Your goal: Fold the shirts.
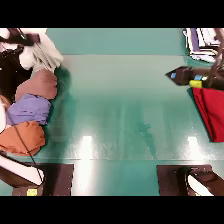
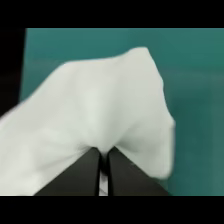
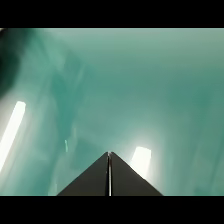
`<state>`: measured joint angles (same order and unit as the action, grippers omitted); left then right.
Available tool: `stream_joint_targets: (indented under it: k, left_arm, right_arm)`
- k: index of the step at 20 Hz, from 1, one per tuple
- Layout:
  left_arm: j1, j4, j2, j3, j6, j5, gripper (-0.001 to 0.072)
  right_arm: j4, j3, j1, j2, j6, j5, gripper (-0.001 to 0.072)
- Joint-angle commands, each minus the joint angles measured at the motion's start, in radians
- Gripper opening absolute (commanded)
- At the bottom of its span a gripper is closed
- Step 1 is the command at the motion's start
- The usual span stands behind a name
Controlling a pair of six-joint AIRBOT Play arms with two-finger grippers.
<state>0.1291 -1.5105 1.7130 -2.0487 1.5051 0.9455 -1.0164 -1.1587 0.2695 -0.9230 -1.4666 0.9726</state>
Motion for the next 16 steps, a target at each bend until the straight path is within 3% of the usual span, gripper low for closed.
stream_joint_targets:
  k: [1, 6, 10, 13, 15, 16]
  left_arm:
    - [-0.032, 0.013, -0.239, -0.009, -0.021, 0.087, 0.0023]
    - [-0.185, 0.001, -0.501, -0.009, -0.021, 0.287, 0.0023]
    - [-0.427, 0.0, -0.528, 0.082, 0.068, 0.42, 0.0023]
    - [-0.658, 0.01, -0.503, 0.278, 0.097, 0.426, 0.0024]
    - [-0.796, 0.095, -0.478, 0.418, 0.097, 0.352, 0.0026]
    - [-0.85, 0.157, -0.465, 0.476, 0.091, 0.286, 0.0109]
  right_arm:
    - [-0.005, -0.13, -0.055, 0.0, 0.013, -0.014, 0.0019]
    - [-0.005, -0.281, -0.135, 0.0, 0.055, 0.016, 0.0019]
    - [-0.004, -0.335, -0.145, 0.0, 0.055, 0.059, 0.0019]
    - [-0.003, -0.346, -0.145, 0.001, 0.055, 0.093, 0.0019]
    - [-0.003, -0.346, -0.145, 0.003, 0.055, 0.122, 0.0019]
    - [-0.003, -0.346, -0.145, 0.003, 0.055, 0.132, 0.0019]
